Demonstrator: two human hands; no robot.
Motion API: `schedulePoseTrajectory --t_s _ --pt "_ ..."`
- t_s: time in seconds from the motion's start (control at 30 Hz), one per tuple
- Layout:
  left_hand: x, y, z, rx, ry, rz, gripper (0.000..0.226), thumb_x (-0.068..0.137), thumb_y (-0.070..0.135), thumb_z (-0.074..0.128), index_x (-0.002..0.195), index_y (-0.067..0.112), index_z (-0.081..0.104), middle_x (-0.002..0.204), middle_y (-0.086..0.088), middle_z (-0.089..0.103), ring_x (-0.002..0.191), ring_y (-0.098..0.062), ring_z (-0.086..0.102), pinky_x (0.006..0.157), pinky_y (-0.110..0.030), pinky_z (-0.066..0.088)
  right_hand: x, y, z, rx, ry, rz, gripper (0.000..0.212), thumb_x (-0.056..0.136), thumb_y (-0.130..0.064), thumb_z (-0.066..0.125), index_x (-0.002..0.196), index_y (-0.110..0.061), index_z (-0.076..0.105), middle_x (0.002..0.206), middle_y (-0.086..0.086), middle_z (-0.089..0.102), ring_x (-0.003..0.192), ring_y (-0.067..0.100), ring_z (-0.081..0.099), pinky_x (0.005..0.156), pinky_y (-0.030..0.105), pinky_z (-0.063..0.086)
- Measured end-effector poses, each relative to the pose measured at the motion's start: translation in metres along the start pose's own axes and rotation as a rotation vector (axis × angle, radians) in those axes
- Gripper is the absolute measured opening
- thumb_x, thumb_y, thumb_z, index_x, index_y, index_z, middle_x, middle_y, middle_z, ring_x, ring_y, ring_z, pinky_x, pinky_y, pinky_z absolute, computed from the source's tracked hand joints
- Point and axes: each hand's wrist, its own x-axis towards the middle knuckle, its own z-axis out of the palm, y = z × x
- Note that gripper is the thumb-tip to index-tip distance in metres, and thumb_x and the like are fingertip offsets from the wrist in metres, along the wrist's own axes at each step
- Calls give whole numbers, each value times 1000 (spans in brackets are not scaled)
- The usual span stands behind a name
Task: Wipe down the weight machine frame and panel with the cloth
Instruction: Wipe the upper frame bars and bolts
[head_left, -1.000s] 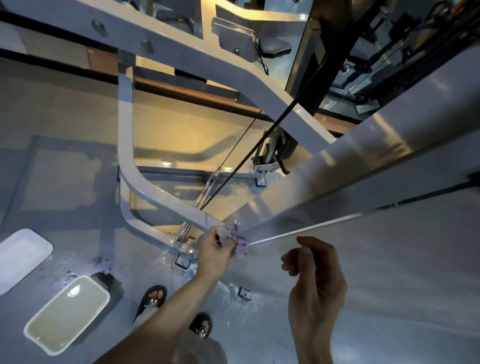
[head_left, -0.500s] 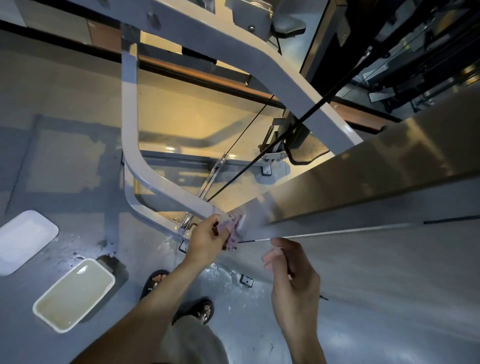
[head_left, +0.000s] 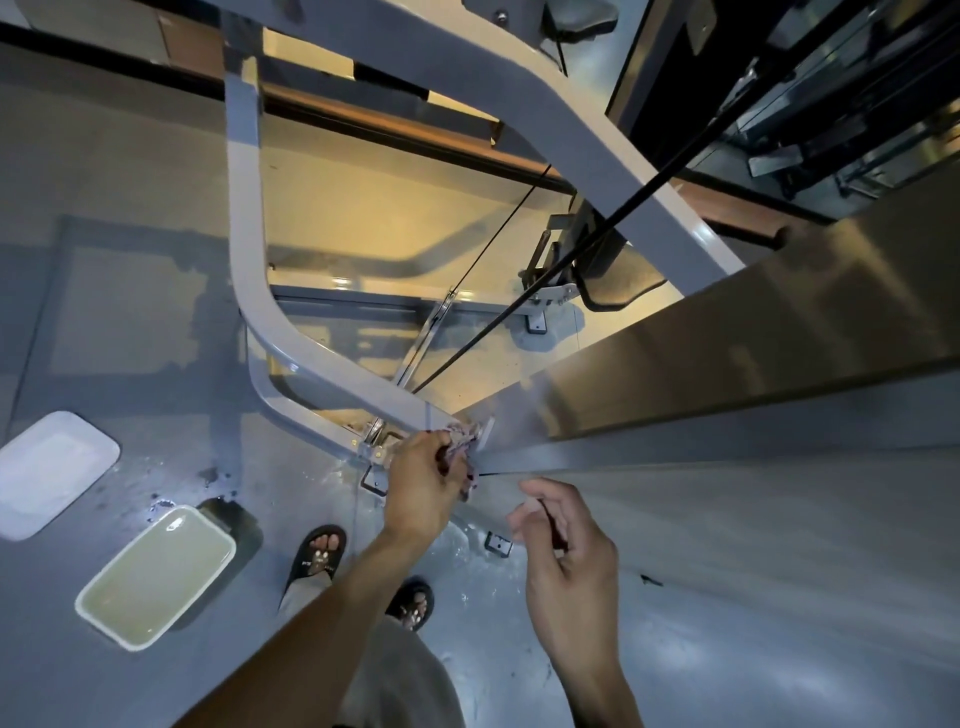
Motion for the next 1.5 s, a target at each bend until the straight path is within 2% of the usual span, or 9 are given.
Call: schedulePoseTrajectory --t_s 0.13,0.3,0.43,0.67,0.83,1.03,1.23,1.4,1.5 --pt "16 0 -21 -47 -97 -65 19 96 10 70 79 19 67 65 4 71 58 -10 69 60 -26 59 0 6 -3 -15 -1 6 21 98 -20 53 104 -36 66 82 -11 73 78 12 69 67 23 51" --pt "44 31 -23 86 -96 65 11 98 17 66 89 23 65 73 17 61 68 2 60 62 -6 38 6 4 -2 -26 22 4 30 99 -10 55 102 -38 65 80 -10 73 77 11 71 71 28 54" --pt "74 43 -8 203 -189 20 15 100 23 59 86 19 63 79 0 68 78 -20 63 67 -28 39 7 -6 -5 -1 48 -30 24 94 -19 52 101 -37 65 79 -12 73 78 9 71 68 21 51" --pt "64 74 -11 -88 -244 230 9 100 18 63 94 12 67 77 -9 71 65 -23 66 60 -30 49 9 -10 -13 37 88 -52 22 88 -23 51 99 -27 69 78 -9 72 79 9 68 66 14 46" --pt "76 62 -2 31 -208 -9 32 103 19 57 73 14 67 79 1 70 67 -6 59 72 -27 42 6 -13 -15 61 116 -84 28 85 -40 49 103 -30 69 80 -9 73 75 12 69 67 16 49" --pt "60 135 -20 -118 -213 409 14 103 23 58 93 26 67 84 13 65 80 -7 60 73 -22 45 4 -10 -24 65 162 -74 24 87 -36 54 100 -25 71 82 -11 74 75 14 71 63 19 49" --pt "46 119 -24 -38 -239 198 26 103 28 57 80 20 65 72 3 67 71 -20 65 71 -35 54 3 -34 -43 89 246 -166 17 90 -33 57 97 -32 72 75 -4 71 69 13 66 61 17 47" --pt "9 216 -52 -254 -233 599 10 102 28 57 101 29 68 83 7 70 79 -15 65 75 -30 52 -3 -51 -55 116 277 -200 18 92 -32 60 98 -48 65 74 -7 71 69 10 65 66 15 47" --pt "-11 231 -62 -237 -242 657 17 105 17 56 114 25 67 97 10 73 90 -9 68 82 -26 55 -5 -68 -65 131 319 -257 27 92 -31 56 101 -55 62 76 -14 73 71 7 70 67 11 48"
